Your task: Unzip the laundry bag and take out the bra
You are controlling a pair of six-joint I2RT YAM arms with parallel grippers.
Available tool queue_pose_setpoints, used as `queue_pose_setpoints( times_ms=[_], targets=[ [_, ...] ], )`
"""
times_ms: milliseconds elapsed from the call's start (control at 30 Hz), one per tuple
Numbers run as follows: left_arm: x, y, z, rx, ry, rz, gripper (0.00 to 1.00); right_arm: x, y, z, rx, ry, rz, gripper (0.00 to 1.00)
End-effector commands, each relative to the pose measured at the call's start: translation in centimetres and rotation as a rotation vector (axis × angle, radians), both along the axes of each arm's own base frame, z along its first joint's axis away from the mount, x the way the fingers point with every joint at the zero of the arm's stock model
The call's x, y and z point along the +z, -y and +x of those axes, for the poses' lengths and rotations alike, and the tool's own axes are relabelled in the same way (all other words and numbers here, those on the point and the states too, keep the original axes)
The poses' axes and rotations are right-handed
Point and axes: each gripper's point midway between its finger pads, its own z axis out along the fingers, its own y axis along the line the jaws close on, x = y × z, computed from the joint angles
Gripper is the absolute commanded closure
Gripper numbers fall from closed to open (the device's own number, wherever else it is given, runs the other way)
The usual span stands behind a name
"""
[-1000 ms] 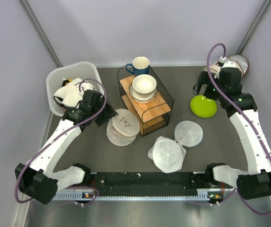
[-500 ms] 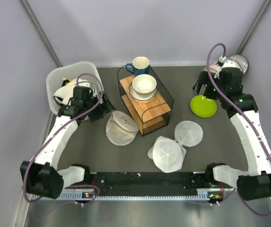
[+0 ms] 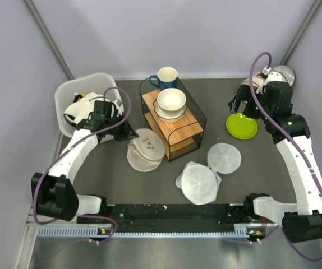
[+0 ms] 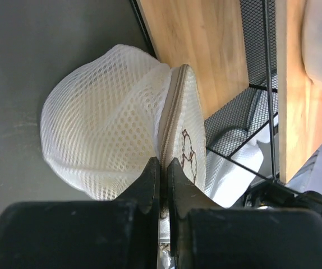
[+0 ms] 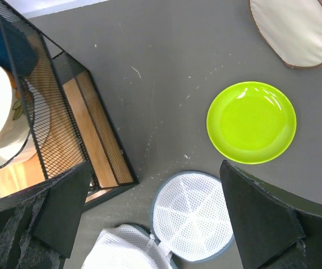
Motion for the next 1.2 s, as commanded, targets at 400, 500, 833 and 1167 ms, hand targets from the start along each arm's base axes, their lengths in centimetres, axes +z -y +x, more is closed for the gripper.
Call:
queue_pose_setpoints(
  times_ms=[400, 500, 833, 1167],
  targets=[
    [15.0, -5.1, -2.7, 0.403, 0.342, -0.042, 1.0, 10.0, -12.4, -6.0, 0.448, 0.28, -0.004, 0.02],
    [13.6, -5.2, -3.0, 0.474, 0.299, -0.09, 1.0, 10.0, -17.9, -8.4, 0.623, 0.313, -0.003, 0.02],
    [11.0, -5.1, -3.4, 0.557, 0.211, -0.154, 1.0, 0.7, -32.5, -15.2, 1.036, 0.347, -0.279, 0.04],
    [11.8, -4.9, -4.0, 0.545, 0.199, -0.164, 1.0, -2.2, -37.4, -15.1, 1.04, 0.466, -0.3, 0.23]
  ],
)
